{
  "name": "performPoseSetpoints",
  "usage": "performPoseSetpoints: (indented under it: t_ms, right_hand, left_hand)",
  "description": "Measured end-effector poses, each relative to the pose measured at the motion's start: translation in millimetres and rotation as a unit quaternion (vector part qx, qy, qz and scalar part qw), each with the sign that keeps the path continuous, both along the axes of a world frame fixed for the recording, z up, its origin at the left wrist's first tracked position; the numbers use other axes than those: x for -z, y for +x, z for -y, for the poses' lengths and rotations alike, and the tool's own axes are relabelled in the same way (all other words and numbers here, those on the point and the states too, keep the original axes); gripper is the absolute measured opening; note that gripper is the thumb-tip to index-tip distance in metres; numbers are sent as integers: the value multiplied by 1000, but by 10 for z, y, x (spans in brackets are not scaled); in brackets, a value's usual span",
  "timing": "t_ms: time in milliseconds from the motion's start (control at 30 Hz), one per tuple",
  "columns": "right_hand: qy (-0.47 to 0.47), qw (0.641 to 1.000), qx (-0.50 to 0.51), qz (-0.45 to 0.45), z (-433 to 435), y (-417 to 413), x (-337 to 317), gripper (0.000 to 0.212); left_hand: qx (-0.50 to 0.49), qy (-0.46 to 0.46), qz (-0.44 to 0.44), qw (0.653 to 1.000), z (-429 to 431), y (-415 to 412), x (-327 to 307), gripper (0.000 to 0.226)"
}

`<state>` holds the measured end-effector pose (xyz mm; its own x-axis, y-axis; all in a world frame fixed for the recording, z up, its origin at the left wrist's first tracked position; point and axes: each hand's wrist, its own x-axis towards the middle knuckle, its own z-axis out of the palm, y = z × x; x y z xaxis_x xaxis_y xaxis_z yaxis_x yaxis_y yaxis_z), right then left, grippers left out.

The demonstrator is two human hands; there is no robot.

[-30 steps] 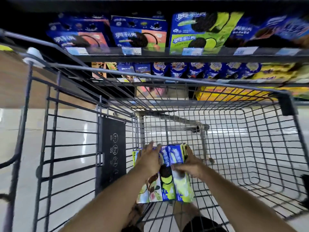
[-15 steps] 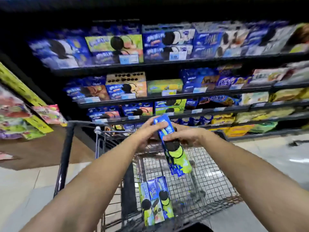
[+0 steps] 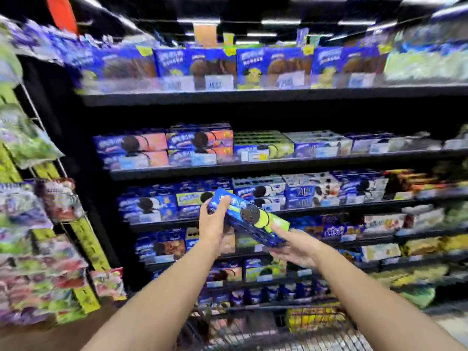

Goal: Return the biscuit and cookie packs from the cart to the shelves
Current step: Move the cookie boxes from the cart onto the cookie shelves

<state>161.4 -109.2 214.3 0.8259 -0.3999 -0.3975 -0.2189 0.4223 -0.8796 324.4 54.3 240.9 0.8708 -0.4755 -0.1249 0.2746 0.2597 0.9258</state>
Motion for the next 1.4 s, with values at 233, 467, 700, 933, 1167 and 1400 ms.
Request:
performPoseSetpoints:
  t_ms: [233,467,700,933,1167,1400]
  right_hand:
    - [-152,982,60,91,175,143,-627,30]
    - [-320,944,30,81,677,158,-1166,62]
    - [-393,918,-25,54,1578,325,-1569,47]
    - [-522,851,-30,51,2247,610,-1858,62]
    - [-600,796,-74,-29,2564,1145,-1891,45]
    - [-619,781,-76,-29,2580,1328,-1837,73]
  left_hand:
    - [47,116,314,941,-104,246,-576,61]
    - [137,179,421,879,27,377,-1010,26]
    - [83,223,436,868,735,502,-1291,27]
    - [13,265,434,861,1499,712,-1460,37]
    - [-32,410,407,816,1784,909,-1501,46]
    - [-67,495,455,737,2029,806,-1441,39]
